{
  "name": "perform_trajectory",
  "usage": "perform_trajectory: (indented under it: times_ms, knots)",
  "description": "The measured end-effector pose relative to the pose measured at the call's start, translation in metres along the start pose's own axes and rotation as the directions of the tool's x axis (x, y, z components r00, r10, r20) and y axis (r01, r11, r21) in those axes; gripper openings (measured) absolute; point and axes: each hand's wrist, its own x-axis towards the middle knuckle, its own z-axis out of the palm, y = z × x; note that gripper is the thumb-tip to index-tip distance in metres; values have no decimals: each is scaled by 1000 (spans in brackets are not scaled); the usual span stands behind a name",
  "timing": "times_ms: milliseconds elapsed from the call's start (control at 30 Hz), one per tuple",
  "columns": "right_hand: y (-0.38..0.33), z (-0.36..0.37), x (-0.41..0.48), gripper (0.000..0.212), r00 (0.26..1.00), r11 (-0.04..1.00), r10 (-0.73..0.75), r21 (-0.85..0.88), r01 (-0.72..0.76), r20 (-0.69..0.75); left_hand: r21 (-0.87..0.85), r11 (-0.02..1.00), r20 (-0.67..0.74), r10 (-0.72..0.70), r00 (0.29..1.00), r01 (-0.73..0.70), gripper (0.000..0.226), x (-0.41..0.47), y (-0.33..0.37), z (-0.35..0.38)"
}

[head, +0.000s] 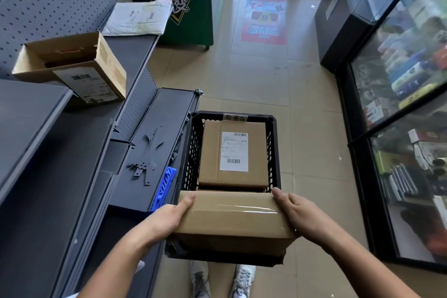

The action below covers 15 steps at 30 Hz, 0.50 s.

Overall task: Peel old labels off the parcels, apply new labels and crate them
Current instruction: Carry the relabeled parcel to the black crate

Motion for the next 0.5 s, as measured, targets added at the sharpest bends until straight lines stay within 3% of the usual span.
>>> perform_trajectory:
  times_ms: [167, 333, 500]
  knots:
    - [1, 14, 9, 69, 999, 999, -33, -31, 33, 4, -35, 999, 30, -19, 999, 20, 86, 8, -10, -11]
    - [14, 30, 16, 57, 999, 1000, -14, -22, 15, 43, -25, 999, 69, -21, 997, 23, 84, 12, -17, -10]
    - [37, 44, 30, 41, 998, 992, 28, 121, -36, 65, -47, 999, 113, -21, 993, 26, 94, 23, -33, 5]
